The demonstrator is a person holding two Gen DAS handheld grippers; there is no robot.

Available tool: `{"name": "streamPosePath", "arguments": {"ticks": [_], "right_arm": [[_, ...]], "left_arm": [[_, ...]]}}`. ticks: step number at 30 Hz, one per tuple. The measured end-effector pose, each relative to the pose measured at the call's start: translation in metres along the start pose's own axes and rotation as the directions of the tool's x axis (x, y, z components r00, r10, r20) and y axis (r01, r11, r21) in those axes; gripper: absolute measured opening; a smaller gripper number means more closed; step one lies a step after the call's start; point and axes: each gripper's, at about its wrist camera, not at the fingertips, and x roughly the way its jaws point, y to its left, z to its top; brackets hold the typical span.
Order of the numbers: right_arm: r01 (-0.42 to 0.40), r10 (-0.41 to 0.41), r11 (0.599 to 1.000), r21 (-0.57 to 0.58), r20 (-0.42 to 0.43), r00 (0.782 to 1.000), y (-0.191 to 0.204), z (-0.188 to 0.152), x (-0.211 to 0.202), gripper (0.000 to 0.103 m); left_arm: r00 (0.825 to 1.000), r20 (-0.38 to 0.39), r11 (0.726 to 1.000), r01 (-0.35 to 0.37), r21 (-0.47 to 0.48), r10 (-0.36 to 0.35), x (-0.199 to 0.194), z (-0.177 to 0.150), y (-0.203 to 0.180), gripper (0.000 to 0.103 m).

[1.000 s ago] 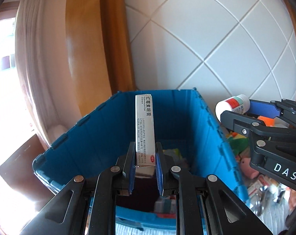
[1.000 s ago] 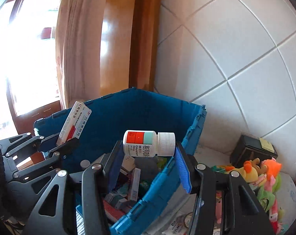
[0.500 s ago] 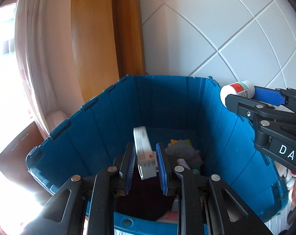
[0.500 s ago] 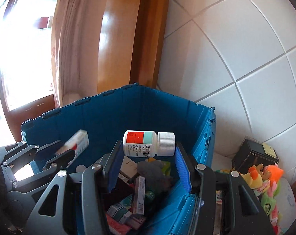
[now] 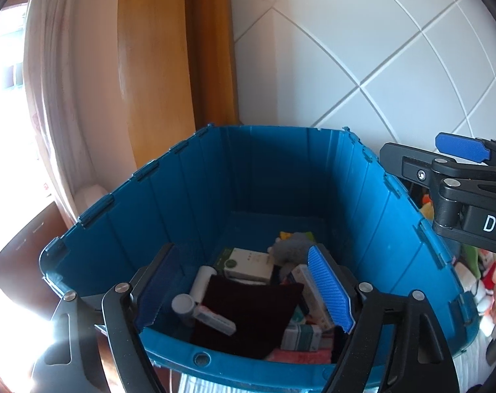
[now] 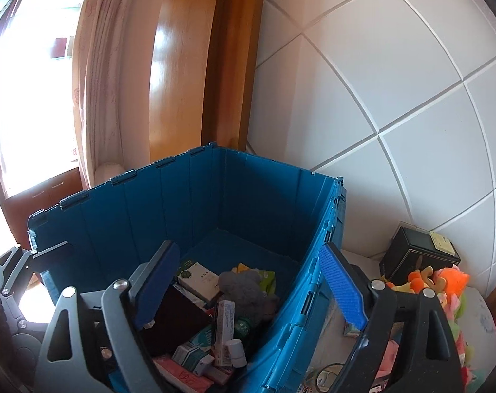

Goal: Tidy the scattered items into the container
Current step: 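Open left tool to drop the white ointment box into the crate, then move both open tools back to the pile on the bed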

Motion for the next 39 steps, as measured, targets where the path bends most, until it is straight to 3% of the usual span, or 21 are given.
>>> {"name": "streamPosePath", "arguments": {"ticks": [6, 9, 17, 24, 32, 39], "right_arm": [[-0.009, 0.009, 1.0, 0.025, 0.023, 1.0, -0.016, -0.01, -0.024, 0.096], [-0.01, 0.008, 0.999, 0.051, 0.041, 0.999, -0.03, -0.016, -0.041, 0.101], [0.05, -0.058, 0.992, 0.12, 0.069, 0.996, -0.075, -0.042, -0.085, 0.103], [0.149, -0.16, 0.968, 0.202, 0.04, 0.986, -0.133, -0.075, -0.121, 0.103], [0.279, -0.285, 0.918, 0.282, -0.02, 0.958, -0.208, -0.12, -0.163, 0.103], [0.349, -0.329, 0.873, 0.34, -0.119, 0.937, -0.265, -0.171, -0.175, 0.103]], "left_arm": [[1.0, 0.023, 1.0, 0.012, -0.005, -0.012, -0.019, -0.002, -0.013, 0.092], [0.999, 0.041, 1.0, 0.023, -0.008, -0.023, -0.031, -0.002, -0.022, 0.102], [0.995, 0.076, 0.998, 0.06, -0.002, -0.06, -0.058, 0.0, -0.054, 0.103], [0.986, 0.091, 0.989, 0.139, 0.043, -0.142, -0.073, 0.003, -0.109, 0.102], [0.96, 0.088, 0.96, 0.256, 0.115, -0.266, -0.084, 0.004, -0.189, 0.102], [0.939, -0.012, 0.925, 0.341, 0.166, -0.344, -0.071, -0.017, -0.258, 0.102]]}}
